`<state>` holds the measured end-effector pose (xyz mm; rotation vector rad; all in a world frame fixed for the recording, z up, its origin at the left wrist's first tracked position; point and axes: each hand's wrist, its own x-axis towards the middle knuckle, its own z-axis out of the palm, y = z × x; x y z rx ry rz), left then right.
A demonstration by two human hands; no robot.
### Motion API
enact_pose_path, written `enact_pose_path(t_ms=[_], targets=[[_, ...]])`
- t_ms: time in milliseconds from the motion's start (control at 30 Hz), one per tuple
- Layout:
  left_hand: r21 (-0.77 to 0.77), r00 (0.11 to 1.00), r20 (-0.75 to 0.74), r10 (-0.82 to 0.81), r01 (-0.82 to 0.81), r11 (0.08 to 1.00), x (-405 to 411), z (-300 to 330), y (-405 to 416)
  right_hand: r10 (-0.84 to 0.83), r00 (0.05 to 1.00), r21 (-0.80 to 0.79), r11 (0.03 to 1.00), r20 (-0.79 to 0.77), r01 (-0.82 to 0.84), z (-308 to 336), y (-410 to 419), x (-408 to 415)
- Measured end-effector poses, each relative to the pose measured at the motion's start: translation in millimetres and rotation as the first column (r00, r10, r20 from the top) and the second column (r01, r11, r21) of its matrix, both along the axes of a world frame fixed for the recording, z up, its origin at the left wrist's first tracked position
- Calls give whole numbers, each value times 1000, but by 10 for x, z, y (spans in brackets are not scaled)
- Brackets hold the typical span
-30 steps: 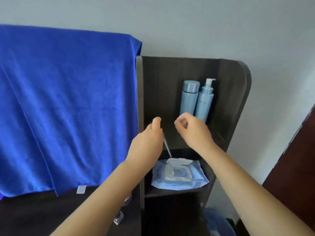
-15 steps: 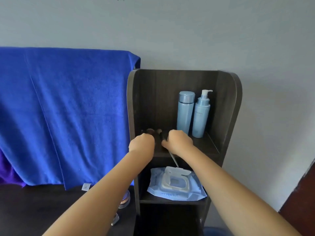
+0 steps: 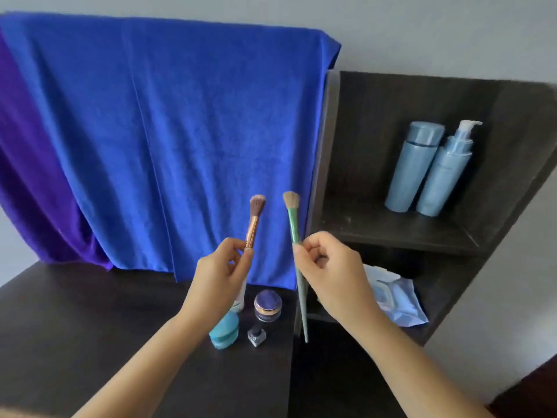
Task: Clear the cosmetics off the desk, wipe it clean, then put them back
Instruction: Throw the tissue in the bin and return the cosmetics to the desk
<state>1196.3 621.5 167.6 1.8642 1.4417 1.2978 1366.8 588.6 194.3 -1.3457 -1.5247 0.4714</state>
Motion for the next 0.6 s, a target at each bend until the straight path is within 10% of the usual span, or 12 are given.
enact_pose_path(t_ms=[600], targets=[[-462, 927, -358, -110, -74, 884, -2110, -2178, 1364, -286, 925, -562, 736, 249, 378, -2407, 1439, -2577]])
